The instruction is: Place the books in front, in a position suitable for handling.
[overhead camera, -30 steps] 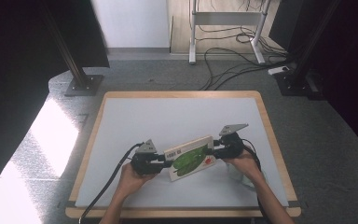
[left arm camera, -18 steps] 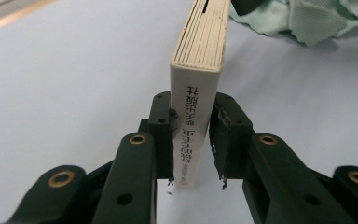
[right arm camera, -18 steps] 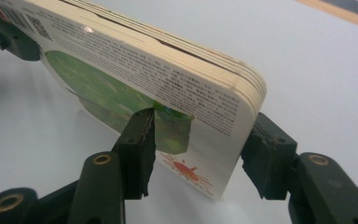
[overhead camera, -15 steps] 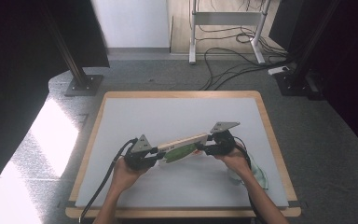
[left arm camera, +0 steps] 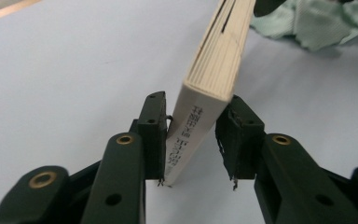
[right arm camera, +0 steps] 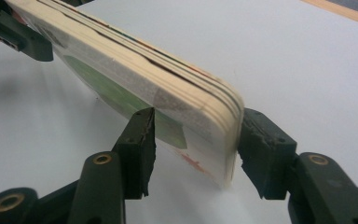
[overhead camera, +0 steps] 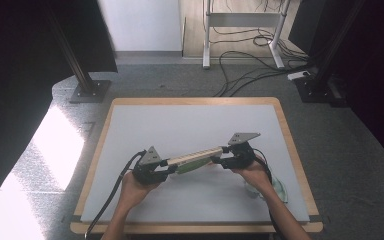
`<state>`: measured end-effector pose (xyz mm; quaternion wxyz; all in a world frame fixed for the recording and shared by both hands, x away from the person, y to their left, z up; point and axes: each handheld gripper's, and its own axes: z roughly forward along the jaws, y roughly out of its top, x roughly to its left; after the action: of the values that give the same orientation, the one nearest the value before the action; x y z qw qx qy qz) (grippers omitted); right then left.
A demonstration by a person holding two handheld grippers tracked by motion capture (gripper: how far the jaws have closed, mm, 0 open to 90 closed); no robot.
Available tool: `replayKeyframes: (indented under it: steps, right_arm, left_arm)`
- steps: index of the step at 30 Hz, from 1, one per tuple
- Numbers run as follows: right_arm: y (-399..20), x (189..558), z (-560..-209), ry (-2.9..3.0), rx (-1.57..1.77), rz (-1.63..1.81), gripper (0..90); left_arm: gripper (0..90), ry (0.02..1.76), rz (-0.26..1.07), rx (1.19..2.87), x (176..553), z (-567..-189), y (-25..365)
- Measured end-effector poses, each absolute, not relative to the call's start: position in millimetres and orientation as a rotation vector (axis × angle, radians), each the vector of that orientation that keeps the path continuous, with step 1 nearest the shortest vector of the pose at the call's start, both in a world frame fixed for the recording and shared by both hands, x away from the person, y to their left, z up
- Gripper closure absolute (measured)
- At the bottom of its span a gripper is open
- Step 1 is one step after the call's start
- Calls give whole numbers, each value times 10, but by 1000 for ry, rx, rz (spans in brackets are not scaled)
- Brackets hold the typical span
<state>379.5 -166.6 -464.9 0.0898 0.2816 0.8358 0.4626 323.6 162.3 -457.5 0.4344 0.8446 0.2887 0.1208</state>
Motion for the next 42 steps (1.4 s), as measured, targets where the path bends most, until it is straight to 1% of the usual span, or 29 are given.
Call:
replayKeyframes:
  steps: [7,20,31,42]
  right_arm:
    - [-1765,3737,-4659,2491,872,1381,426]
    - [-1832,3594,-4690,2516,878,1370,417]
    - [-1888,3430,-4744,2511,887,1394,406]
    - [-1922,3297,-4832,2496,900,1398,406]
  left_arm:
    - [599,737,269,2098,3155,-4566,1610]
    - [533,766,253,2111,2988,-4602,1589]
    - [503,818,238,2108,2828,-4693,1557]
    - [493,878,229,2089,2685,-4795,1532]
